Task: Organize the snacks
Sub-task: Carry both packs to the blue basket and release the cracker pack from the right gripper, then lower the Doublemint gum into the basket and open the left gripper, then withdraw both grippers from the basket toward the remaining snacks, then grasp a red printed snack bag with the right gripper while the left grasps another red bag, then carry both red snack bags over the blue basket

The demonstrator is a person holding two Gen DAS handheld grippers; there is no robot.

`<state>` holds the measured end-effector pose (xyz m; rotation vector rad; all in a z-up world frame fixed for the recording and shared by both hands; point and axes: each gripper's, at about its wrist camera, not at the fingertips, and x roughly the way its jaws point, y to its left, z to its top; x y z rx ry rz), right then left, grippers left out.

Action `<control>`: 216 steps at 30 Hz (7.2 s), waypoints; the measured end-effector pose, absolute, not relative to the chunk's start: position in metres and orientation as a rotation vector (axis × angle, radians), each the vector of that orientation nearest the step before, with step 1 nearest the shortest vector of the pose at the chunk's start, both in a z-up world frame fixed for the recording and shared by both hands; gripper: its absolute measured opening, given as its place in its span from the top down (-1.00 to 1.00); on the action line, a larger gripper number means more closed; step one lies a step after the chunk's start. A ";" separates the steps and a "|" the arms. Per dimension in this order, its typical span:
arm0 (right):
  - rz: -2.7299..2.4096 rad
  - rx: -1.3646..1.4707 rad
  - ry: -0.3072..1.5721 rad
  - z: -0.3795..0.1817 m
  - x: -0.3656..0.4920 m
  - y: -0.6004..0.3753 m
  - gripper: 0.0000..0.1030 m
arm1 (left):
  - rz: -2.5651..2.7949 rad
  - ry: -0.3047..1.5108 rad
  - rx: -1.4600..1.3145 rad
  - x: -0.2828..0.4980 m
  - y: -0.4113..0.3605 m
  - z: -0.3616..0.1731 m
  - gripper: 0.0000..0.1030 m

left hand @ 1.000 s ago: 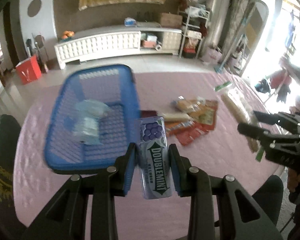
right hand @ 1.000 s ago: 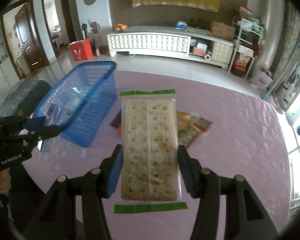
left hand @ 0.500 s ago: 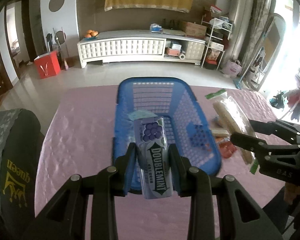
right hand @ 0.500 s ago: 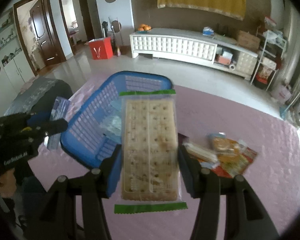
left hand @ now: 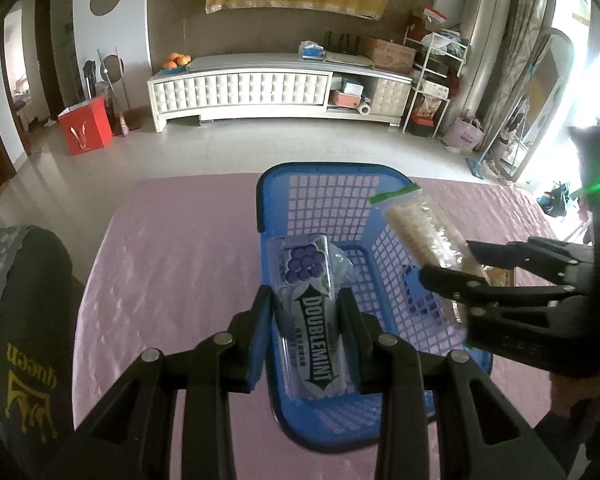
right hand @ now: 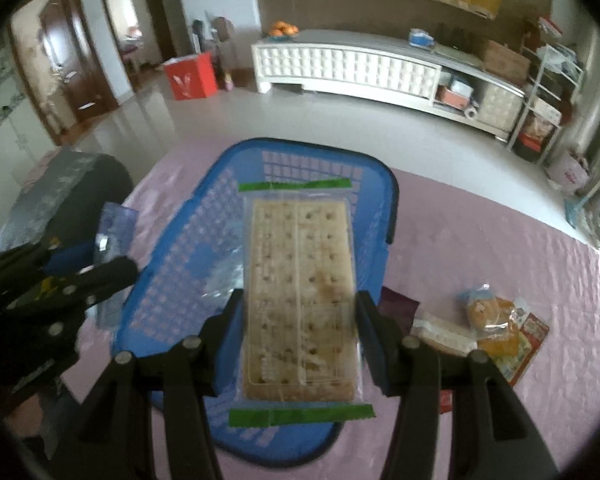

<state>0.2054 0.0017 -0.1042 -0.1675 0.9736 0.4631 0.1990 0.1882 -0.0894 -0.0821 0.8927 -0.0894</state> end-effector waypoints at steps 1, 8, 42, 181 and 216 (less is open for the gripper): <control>0.454 -0.159 0.985 -0.107 0.211 0.004 -0.13 | -0.093 0.892 -0.081 0.202 0.188 -0.090 0.42; 0.427 -0.122 1.027 -0.121 0.233 0.016 -0.16 | -0.121 0.894 -0.030 0.215 0.189 -0.100 0.42; 0.401 -0.080 1.009 -0.137 0.239 -0.057 -0.84 | -0.191 0.995 0.024 0.251 0.123 -0.126 0.41; 0.412 0.188 1.036 -0.151 0.201 -0.298 0.87 | -0.463 0.990 0.096 0.198 -0.088 -0.139 1.00; 0.710 -0.005 0.885 -0.056 0.174 -0.066 0.87 | -0.184 0.746 -0.033 0.144 0.140 -0.027 1.00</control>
